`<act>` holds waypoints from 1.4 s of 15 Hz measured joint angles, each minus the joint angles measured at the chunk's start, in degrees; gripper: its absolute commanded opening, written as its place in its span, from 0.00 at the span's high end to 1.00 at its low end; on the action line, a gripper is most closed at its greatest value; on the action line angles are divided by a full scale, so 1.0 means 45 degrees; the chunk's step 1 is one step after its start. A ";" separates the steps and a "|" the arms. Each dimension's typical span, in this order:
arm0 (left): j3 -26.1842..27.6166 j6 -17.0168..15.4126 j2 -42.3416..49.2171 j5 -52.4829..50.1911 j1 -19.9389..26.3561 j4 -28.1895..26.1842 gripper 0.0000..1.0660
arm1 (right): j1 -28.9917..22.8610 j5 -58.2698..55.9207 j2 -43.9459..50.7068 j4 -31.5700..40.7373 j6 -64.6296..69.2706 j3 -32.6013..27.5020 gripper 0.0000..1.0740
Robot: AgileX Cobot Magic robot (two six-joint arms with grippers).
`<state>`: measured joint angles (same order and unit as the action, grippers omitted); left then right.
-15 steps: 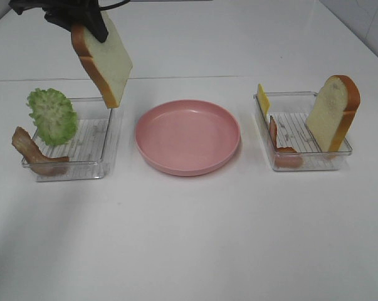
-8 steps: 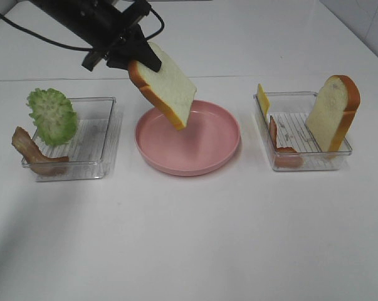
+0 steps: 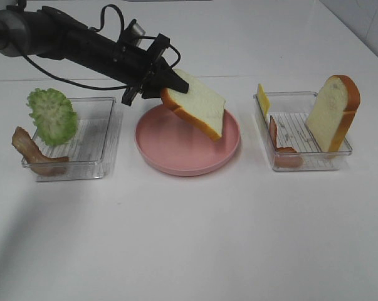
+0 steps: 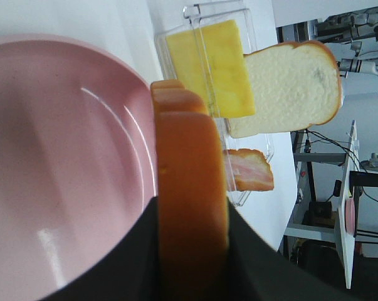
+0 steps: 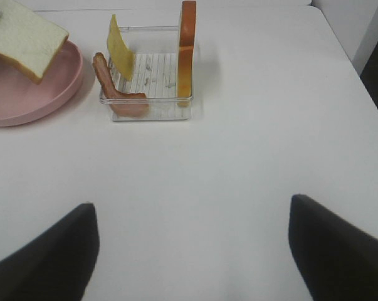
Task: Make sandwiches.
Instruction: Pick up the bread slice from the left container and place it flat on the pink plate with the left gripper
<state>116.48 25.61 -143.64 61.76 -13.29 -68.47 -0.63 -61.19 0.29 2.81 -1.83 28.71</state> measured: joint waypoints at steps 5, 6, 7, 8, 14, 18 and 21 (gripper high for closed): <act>0.0000 0.0013 -0.0446 0.0000 -0.0357 0.0013 1.00 | 0.0000 0.0000 0.0000 0.0000 0.0013 0.0000 0.27; 0.0000 0.0013 -0.0484 -0.0013 -0.0357 0.0089 1.00 | 0.0000 0.0000 0.0000 0.0000 0.0013 0.0000 0.27; 0.0000 0.0000 -0.0522 -0.0115 -0.0369 0.0242 1.00 | 0.0000 0.0000 0.0000 0.0000 0.0013 0.0000 0.27; 0.0000 -0.0127 -0.0522 -0.0216 -0.0369 0.0382 0.96 | 0.0000 0.0000 0.0000 0.0000 0.0013 0.0000 0.27; 0.0000 -0.0662 -0.0522 -0.0522 -0.0369 0.0407 0.28 | 0.0000 0.0000 0.0000 0.0000 0.0013 0.0000 0.27; 0.0000 -0.0382 -0.0522 -0.0573 -0.0395 0.1184 0.27 | 0.0000 0.0000 0.0000 0.0000 0.0051 0.0000 0.27; 0.0000 -0.0535 -0.0267 -0.1108 -0.0815 0.3540 0.27 | 0.0000 0.0000 0.0000 0.0000 0.0051 0.0000 0.27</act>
<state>116.48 23.20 -144.84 56.78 -16.96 -52.54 -0.63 -61.19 0.29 2.81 -1.60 28.71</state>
